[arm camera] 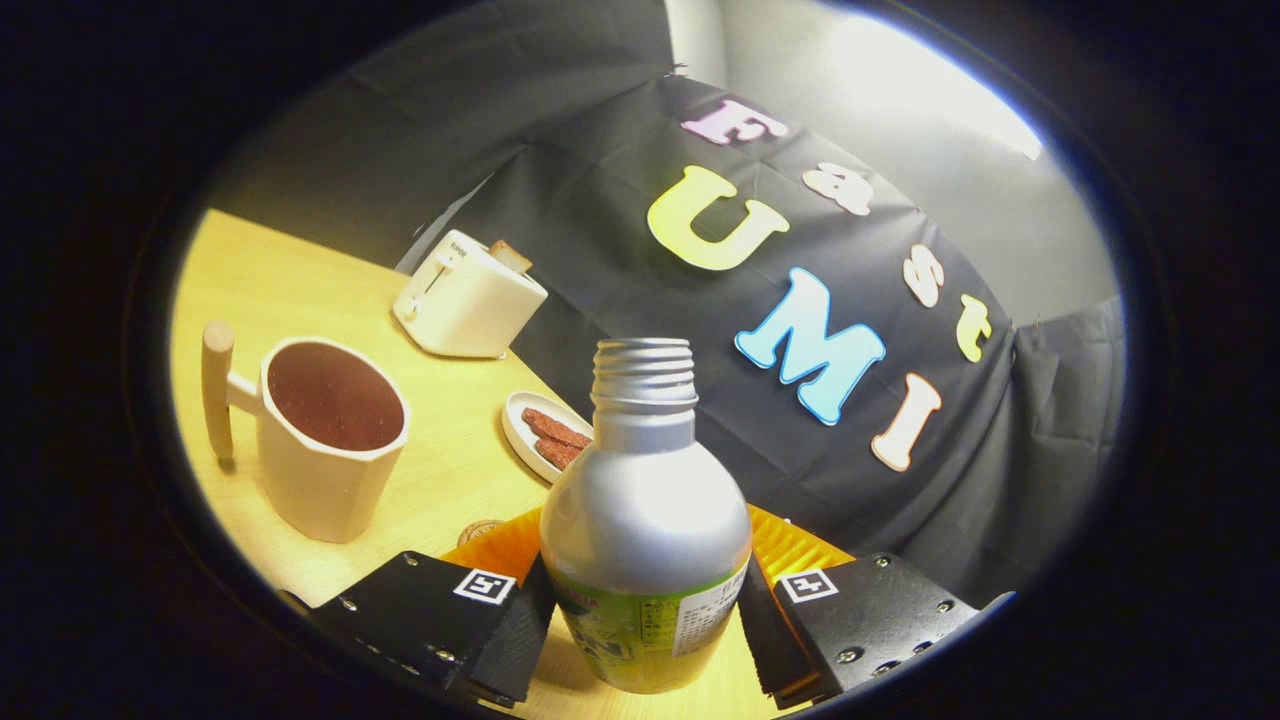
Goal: Take the bottle from table, then pour the juice into the cup, finally place the bottle on the coaster
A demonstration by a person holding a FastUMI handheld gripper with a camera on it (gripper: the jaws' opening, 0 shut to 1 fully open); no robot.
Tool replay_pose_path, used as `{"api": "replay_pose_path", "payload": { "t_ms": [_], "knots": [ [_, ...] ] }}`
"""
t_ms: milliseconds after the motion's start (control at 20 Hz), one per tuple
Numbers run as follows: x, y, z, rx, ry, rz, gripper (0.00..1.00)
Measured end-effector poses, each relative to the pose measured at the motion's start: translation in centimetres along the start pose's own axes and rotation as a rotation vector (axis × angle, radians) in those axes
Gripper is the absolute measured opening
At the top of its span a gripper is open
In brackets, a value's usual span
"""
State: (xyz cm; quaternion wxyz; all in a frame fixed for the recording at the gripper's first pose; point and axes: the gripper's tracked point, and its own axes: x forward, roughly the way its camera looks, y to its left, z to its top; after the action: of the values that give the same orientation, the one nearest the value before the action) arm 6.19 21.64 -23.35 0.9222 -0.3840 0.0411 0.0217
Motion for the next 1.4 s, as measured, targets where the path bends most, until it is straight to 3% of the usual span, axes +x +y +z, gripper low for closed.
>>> {"api": "replay_pose_path", "payload": {
  "t_ms": [600,1400],
  "knots": [
    [1.3,0.2,1.2,-0.365,-0.033,-0.046,0.81],
    [1.4,1.0,1.8,-0.654,-0.078,-0.024,0.81]
  ]
}}
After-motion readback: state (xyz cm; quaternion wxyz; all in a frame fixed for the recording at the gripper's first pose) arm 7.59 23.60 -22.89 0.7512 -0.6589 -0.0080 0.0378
